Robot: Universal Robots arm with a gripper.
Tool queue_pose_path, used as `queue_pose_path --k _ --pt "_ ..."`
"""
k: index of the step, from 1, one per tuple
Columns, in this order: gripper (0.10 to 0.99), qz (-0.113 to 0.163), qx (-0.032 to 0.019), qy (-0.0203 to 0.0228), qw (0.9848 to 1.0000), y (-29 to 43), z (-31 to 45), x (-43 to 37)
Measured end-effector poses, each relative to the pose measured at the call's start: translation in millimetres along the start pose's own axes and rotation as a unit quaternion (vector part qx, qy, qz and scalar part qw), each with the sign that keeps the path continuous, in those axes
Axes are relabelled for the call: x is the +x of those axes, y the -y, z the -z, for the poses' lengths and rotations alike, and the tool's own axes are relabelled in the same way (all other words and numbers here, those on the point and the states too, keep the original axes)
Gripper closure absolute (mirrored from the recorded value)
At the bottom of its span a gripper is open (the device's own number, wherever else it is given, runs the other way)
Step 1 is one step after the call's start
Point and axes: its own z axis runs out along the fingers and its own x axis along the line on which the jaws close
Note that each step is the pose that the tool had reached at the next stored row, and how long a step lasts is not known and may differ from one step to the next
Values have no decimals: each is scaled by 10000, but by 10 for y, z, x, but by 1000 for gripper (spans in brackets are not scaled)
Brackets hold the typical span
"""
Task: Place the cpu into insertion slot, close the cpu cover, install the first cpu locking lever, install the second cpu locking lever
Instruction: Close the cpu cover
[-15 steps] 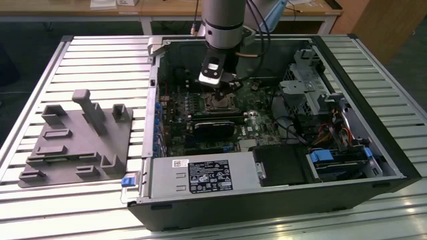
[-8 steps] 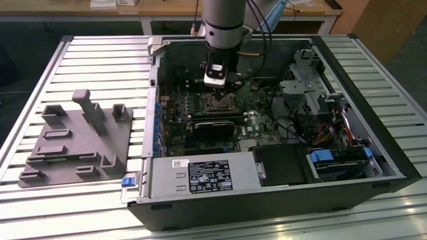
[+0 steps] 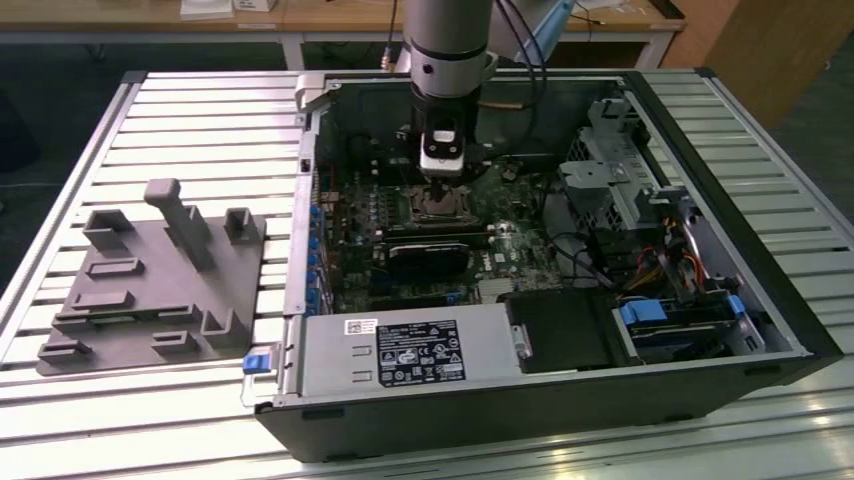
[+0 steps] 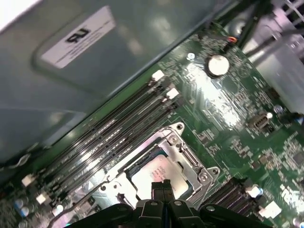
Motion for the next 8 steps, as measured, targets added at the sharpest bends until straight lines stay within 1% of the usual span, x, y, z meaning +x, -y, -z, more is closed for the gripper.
queue_pose_path --k 2,4,6,8 --pt "980 188 -3 -6 9998 0 -1 0" --pt "980 368 -5 -12 9993 0 -2 0" --pt "980 548 -9 -17 9985 0 -4 0" --pt "980 730 -12 -23 9973 0 -6 0"
